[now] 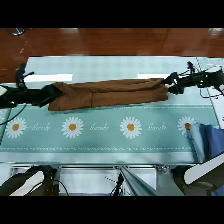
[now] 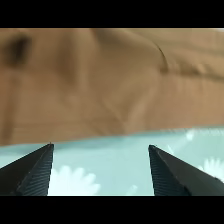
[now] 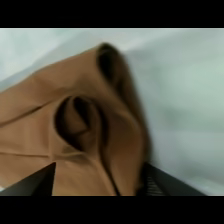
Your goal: Fold the shirts.
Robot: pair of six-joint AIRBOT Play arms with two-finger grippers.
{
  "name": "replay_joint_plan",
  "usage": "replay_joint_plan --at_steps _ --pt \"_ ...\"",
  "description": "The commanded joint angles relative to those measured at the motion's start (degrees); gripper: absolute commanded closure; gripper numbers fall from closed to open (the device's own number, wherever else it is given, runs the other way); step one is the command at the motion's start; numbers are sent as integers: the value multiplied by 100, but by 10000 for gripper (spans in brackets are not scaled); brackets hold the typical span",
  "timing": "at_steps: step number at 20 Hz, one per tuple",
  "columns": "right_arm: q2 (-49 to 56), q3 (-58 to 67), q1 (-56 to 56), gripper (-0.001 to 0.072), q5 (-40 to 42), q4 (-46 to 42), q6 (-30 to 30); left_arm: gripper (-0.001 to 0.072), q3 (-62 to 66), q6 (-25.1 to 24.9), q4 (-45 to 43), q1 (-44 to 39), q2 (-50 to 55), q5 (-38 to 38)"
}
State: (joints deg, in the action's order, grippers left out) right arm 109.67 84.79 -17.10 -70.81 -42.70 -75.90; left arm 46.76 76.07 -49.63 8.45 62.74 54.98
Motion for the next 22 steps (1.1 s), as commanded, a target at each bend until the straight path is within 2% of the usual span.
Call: replay_joint_plan --at_steps 1,2,3,4,5,8,10,13,17,19,22 --pt "74 -2 417 157 -85 -129 15 4 -208 -107 306 -660 20 -400" --pt "57 7 505 421 -109 -114 15 17 -205 -114 455 -798 118 -459" --pt "-2 9 551 687 -140 -116 72 244 -205 -223 608 -894 195 -457" --pt "-133 9 553 688 -212 -138 157 656 -208 -474 726 -990 234 -459" --pt "-306 7 544 688 -328 -223 162 690 -205 -723 861 -1086 240 -463" --pt "-1215 -55 507 688 -929 -1158 162 690 -205 -793 1067 -1384 243 -468" --pt "-2181 -490 507 688 -997 -1443 203 691 -203 -785 1067 -1788 291 -546" --pt "-3864 -1493 514 688 -835 -1462 260 692 -109 -466 1062 -2579 678 -1060" --pt "-5742 -2835 671 688 -619 -1123 -133 692 986 -354 1040 -3810 1998 -1198" --pt "-6314 -3115 841 688 -612 -1117 -367 692 1882 258 870 -4242 2837 -1198" --pt "-6776 -3154 1169 688 -612 -1093 -647 692 3117 726 852 -4721 3829 -1038"
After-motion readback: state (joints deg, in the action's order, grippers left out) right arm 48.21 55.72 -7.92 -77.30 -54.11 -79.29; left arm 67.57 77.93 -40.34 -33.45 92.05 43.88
